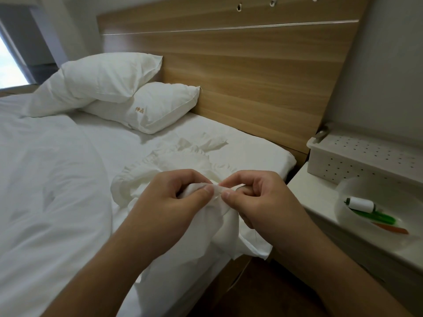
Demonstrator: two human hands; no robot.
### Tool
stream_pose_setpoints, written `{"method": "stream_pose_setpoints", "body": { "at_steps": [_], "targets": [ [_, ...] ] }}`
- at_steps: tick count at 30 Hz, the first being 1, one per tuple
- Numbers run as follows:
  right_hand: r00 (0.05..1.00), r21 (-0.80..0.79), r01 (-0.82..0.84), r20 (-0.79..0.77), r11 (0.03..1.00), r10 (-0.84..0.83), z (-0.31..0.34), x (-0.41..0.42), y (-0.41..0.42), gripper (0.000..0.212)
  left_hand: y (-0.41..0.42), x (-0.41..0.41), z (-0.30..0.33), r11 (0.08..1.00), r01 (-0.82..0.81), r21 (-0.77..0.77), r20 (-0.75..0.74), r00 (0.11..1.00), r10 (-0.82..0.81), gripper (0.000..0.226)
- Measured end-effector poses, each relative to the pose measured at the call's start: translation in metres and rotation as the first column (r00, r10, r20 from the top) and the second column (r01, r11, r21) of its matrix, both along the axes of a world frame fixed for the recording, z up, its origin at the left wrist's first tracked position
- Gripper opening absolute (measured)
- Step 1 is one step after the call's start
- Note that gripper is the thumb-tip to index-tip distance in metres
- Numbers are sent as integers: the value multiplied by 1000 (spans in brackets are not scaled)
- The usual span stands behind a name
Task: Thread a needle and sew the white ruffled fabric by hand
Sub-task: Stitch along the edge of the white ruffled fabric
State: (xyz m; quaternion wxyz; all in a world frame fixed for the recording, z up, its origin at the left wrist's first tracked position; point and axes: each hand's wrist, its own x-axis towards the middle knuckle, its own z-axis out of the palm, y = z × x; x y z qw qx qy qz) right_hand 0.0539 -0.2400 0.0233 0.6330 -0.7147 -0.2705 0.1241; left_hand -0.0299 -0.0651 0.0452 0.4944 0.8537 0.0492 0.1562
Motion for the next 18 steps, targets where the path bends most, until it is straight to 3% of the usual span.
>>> {"method": "stream_pose_setpoints", "body": {
  "at_steps": [18],
  "targets": [
    [978,123,-130,-145,984,147,1,8,-7,12,3,0,2,999,-23,37,-7,1000,23,11]
  ]
}}
